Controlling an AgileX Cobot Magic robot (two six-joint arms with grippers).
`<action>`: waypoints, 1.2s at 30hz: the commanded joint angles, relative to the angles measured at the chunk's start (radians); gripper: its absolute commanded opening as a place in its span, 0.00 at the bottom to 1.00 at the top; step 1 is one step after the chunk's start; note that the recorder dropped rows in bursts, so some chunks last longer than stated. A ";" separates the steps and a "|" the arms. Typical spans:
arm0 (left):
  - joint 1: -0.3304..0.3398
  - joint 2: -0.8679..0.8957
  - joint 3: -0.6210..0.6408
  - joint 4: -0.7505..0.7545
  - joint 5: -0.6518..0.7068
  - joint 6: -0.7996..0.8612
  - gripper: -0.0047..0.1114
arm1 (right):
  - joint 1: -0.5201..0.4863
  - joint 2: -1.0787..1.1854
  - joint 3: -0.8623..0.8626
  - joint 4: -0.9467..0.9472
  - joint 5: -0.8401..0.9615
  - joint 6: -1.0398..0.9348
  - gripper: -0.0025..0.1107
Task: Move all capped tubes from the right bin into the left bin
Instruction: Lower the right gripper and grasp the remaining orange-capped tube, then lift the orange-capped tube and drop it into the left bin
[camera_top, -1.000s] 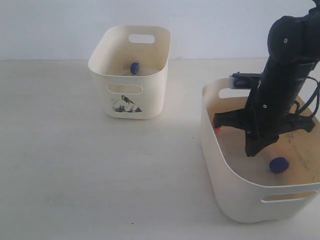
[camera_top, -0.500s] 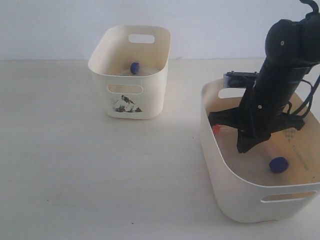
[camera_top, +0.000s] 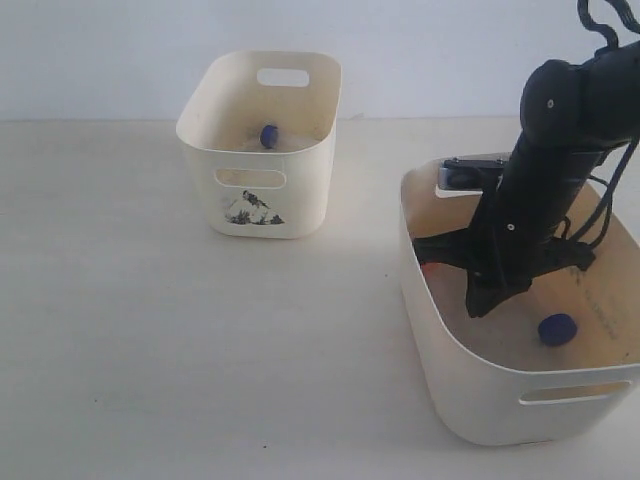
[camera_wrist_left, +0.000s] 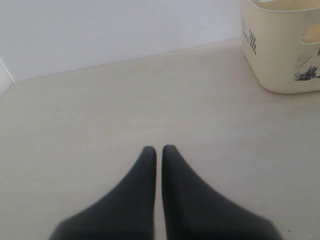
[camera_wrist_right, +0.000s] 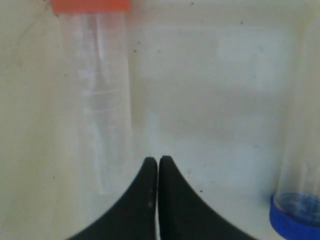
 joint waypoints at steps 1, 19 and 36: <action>-0.001 0.000 -0.004 -0.003 -0.003 -0.010 0.08 | -0.002 -0.005 -0.002 0.046 -0.030 -0.044 0.02; -0.001 0.000 -0.004 -0.003 -0.003 -0.010 0.08 | -0.002 -0.005 -0.002 0.305 -0.053 -0.298 0.64; -0.001 0.000 -0.004 -0.003 -0.003 -0.010 0.08 | -0.001 0.101 -0.002 0.297 -0.125 -0.248 0.38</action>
